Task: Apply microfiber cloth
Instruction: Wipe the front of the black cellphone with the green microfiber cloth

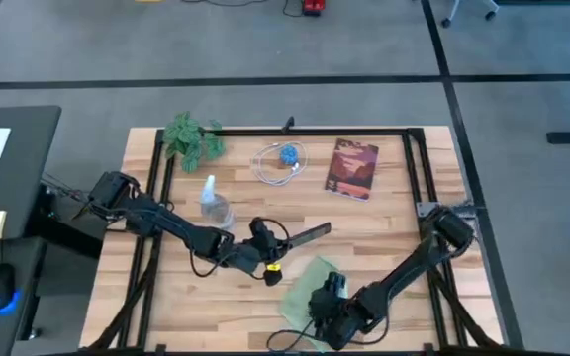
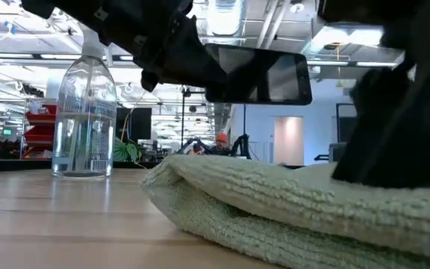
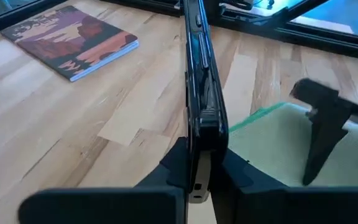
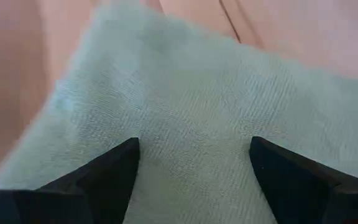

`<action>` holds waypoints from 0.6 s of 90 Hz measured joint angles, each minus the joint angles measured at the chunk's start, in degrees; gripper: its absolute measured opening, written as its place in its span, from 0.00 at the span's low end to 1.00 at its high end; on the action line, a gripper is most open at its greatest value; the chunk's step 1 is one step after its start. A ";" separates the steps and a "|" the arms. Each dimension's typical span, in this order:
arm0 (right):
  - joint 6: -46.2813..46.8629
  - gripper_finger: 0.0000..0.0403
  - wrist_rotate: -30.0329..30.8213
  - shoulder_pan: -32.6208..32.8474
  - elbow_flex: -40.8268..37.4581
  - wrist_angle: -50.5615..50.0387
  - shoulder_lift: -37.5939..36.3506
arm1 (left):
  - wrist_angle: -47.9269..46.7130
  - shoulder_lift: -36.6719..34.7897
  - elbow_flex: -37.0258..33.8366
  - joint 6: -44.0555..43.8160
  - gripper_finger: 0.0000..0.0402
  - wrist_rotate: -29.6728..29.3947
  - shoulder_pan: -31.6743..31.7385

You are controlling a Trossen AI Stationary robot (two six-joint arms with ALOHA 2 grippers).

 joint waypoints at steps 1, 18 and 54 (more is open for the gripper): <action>0.50 0.65 0.08 0.07 0.05 -0.20 0.13 | -0.02 0.00 0.00 -0.03 0.03 -0.08 0.00; 7.68 0.35 2.98 1.30 0.21 -7.83 0.77 | -0.27 0.02 -0.02 -0.45 0.03 -0.32 0.02; 22.99 0.01 26.01 6.22 -0.25 -41.01 -9.46 | -0.45 0.02 -0.02 -2.33 0.03 -0.43 0.09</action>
